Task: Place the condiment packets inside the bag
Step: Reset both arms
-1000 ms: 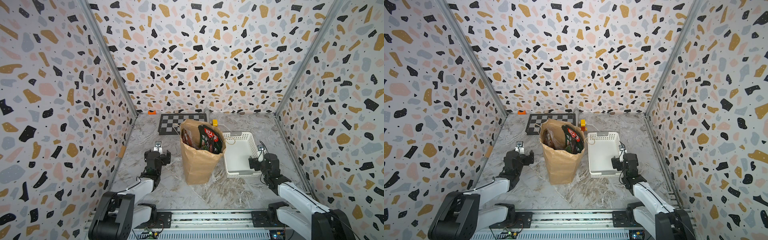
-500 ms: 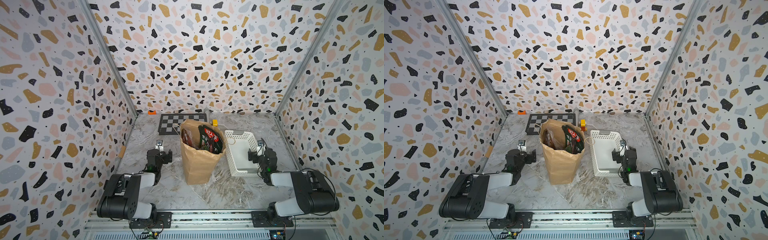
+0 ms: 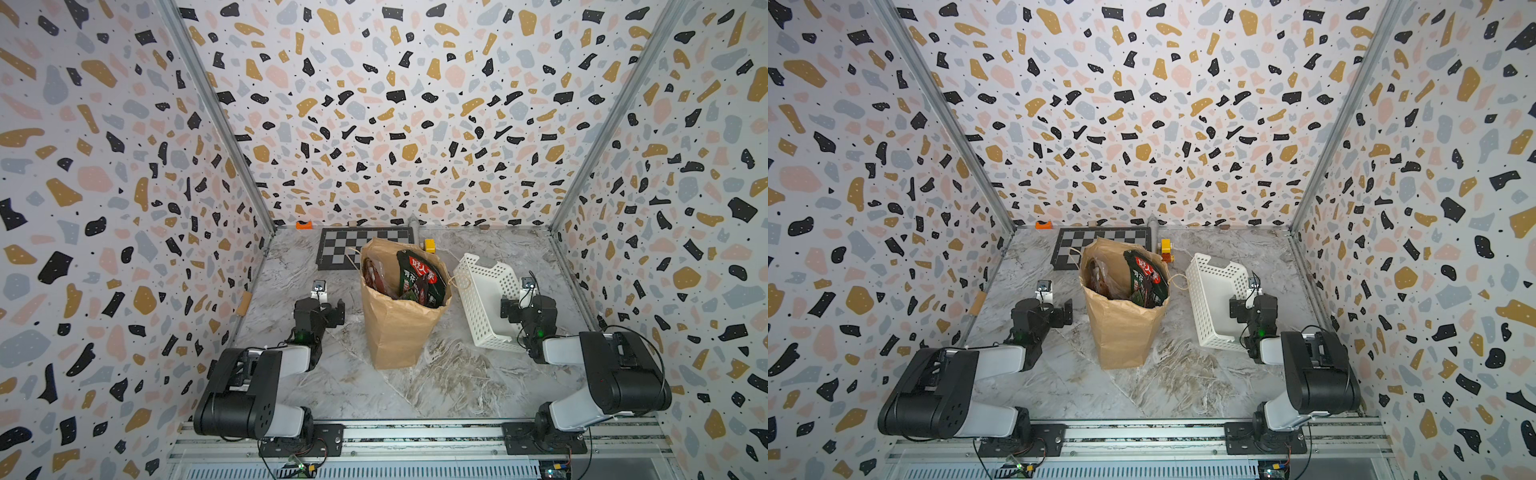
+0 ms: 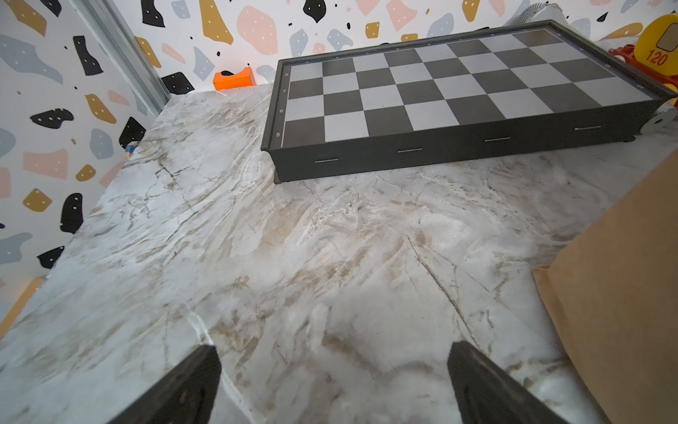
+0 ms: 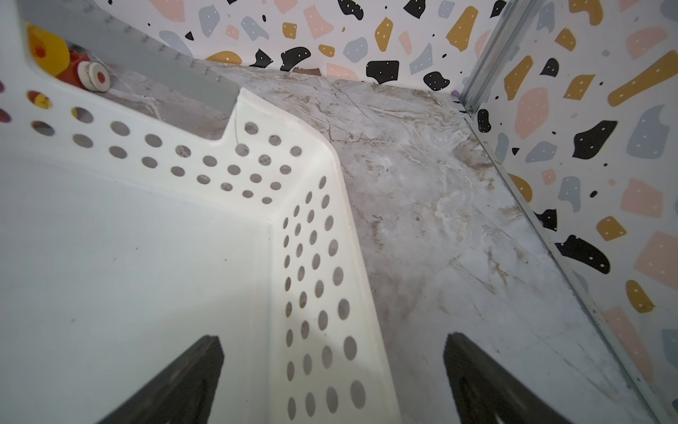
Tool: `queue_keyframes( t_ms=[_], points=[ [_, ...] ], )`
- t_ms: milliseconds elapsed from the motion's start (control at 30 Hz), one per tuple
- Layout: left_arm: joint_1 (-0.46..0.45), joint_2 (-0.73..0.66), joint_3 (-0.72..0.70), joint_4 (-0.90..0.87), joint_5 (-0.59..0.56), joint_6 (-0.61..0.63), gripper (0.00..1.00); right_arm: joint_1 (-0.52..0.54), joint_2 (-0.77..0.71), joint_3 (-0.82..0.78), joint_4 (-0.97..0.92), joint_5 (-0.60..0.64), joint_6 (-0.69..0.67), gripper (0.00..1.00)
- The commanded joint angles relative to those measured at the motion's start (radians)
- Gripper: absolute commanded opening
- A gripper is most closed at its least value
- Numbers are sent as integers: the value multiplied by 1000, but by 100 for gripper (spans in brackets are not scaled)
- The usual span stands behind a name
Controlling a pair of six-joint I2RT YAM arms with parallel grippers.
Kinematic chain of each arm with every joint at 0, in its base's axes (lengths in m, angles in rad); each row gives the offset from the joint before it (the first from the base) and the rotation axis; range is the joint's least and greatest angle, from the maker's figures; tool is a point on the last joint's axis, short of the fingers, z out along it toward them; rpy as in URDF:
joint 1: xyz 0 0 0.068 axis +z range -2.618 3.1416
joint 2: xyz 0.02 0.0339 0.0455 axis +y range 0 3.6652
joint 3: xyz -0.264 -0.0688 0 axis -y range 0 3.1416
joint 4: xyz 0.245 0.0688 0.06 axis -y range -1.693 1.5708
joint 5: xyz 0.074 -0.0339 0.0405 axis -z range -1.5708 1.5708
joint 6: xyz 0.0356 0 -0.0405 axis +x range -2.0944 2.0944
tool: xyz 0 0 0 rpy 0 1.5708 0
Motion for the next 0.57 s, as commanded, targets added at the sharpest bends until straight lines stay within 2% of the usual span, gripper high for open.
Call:
queue_keyframes(
  t_ms=[0,533],
  points=[
    [1,-12,15,37,14,-7,100,-2,-10,5,-4,-11,16,100],
    [1,-10,19,30,14,-6,100,-2,-12,7,-10,-9,17,100]
  ],
)
